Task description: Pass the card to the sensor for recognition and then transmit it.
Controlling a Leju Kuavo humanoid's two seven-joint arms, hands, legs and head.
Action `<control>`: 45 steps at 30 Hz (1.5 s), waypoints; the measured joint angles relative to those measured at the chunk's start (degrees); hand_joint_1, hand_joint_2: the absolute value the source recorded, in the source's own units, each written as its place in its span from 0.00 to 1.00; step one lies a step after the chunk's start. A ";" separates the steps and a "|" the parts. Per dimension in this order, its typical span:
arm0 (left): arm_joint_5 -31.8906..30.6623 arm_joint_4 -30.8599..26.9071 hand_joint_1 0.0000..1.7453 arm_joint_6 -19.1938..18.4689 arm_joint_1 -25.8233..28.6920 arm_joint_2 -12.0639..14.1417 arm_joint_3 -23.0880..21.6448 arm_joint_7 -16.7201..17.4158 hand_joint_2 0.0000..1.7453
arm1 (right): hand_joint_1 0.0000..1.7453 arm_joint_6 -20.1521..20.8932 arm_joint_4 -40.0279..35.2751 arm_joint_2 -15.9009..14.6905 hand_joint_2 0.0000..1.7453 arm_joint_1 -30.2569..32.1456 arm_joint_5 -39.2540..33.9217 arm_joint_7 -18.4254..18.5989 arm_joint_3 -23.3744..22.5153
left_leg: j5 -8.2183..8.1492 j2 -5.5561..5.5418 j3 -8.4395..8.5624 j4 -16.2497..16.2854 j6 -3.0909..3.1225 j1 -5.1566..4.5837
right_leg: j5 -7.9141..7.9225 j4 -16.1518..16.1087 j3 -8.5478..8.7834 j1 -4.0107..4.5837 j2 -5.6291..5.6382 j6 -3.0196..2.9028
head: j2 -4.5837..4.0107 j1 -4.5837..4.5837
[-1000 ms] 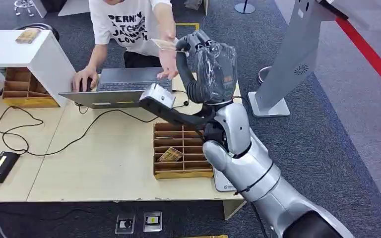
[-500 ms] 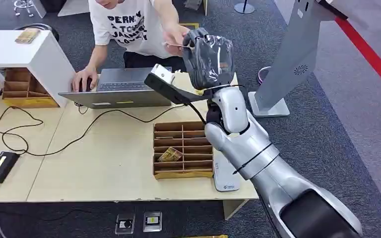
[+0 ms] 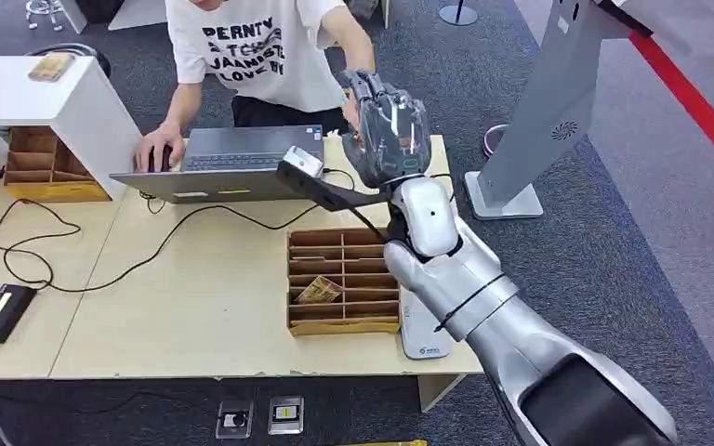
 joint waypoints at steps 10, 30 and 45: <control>1.38 0.00 0.00 0.13 0.26 0.02 0.00 -0.35 0.00 | 0.00 -3.98 -1.71 -0.02 1.00 4.11 -8.03 -3.92 -0.02 | 0.00 0.02 0.03 0.00 0.00 0.00 | 0.00 0.00 0.00 0.00 0.02 0.00 | 0.00 -0.02; 14.73 0.07 0.00 6.77 2.04 0.50 2.01 0.39 0.00 | 0.00 -4.61 -25.66 -0.37 1.00 24.10 -21.20 -20.04 -13.50 | -0.01 0.08 0.08 0.01 0.00 0.00 | 0.00 -0.02 -0.01 0.00 0.03 0.00 | -0.02 0.00; 25.79 0.17 0.00 15.23 3.81 1.68 9.75 1.66 0.00 | 0.00 -4.66 -40.20 -2.32 1.00 42.86 -27.85 -24.24 -26.87 | -0.08 0.17 0.08 0.00 -0.02 0.00 | 0.00 -0.04 -0.05 0.00 0.09 0.00 | 0.00 0.00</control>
